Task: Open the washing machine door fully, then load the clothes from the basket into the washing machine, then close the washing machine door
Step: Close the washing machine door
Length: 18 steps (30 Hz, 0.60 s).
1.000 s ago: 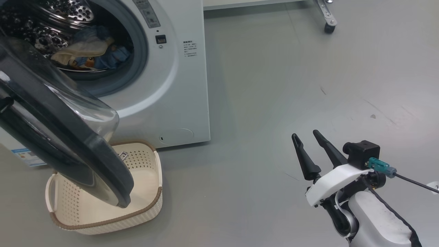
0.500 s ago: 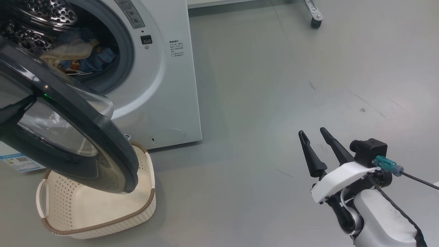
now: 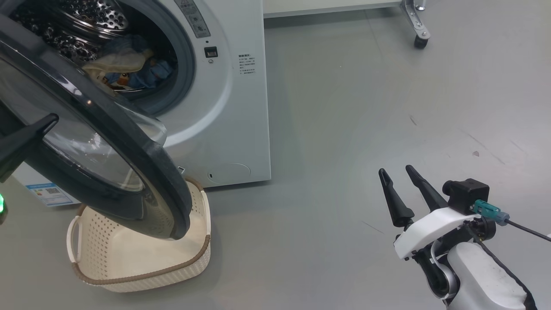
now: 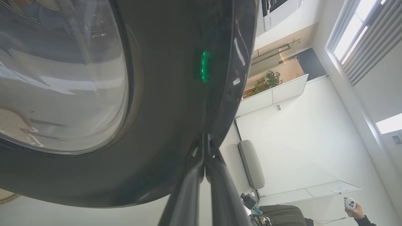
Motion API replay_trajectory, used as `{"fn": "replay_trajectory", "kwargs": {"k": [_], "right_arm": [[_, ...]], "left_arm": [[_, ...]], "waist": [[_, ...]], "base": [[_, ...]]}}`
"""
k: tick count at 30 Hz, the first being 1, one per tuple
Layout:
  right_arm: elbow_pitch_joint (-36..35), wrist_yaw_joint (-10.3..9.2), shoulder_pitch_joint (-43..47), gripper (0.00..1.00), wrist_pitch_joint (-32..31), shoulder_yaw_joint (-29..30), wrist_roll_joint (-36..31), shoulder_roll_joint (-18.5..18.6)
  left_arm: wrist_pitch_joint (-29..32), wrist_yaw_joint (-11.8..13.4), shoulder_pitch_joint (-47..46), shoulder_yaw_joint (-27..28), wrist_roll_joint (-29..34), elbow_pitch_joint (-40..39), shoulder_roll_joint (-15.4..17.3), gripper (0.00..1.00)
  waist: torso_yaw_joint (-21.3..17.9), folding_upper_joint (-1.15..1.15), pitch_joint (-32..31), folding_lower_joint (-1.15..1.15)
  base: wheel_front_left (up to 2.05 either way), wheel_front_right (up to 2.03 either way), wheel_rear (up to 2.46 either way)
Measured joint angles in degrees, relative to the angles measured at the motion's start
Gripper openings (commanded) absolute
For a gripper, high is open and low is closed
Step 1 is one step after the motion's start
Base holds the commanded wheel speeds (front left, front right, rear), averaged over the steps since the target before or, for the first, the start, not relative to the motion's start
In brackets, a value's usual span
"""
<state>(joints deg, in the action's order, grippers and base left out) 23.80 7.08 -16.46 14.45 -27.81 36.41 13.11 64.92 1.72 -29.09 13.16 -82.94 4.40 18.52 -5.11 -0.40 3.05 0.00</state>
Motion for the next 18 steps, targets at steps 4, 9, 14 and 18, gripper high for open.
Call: {"fn": "replay_trajectory", "kwargs": {"k": [4,9,14,18], "right_arm": [[0.0,0.00,0.0,1.00,0.0,0.2,0.0,0.0],[-0.1,0.00,0.0,1.00,0.0,-0.2,0.0,-0.2],[-0.2,0.00,0.0,1.00,0.0,-0.1,0.0,-0.4],[-0.2,0.00,0.0,1.00,0.0,0.3,0.0,-0.3]], "left_arm": [[-0.4,-0.6,0.0,-0.1,0.3,-1.5,0.1,0.90],[-1.5,-2.1,0.3,0.9,1.3,-3.4,1.0,1.00],[-5.8,-6.1,3.2,2.5,7.3,-6.5,3.0,1.00],[-10.9,-7.1,5.2,4.9,12.5,-7.8,3.5,1.00]], "waist": [[1.4,0.00,-0.3,0.00],[2.4,0.00,-0.5,0.00],[2.6,0.00,-0.5,0.00],[2.8,0.00,-0.2,0.00]], "base": [[0.00,0.00,0.00],[0.00,0.00,0.00],[0.00,0.00,0.00],[0.00,0.00,0.00]]}}
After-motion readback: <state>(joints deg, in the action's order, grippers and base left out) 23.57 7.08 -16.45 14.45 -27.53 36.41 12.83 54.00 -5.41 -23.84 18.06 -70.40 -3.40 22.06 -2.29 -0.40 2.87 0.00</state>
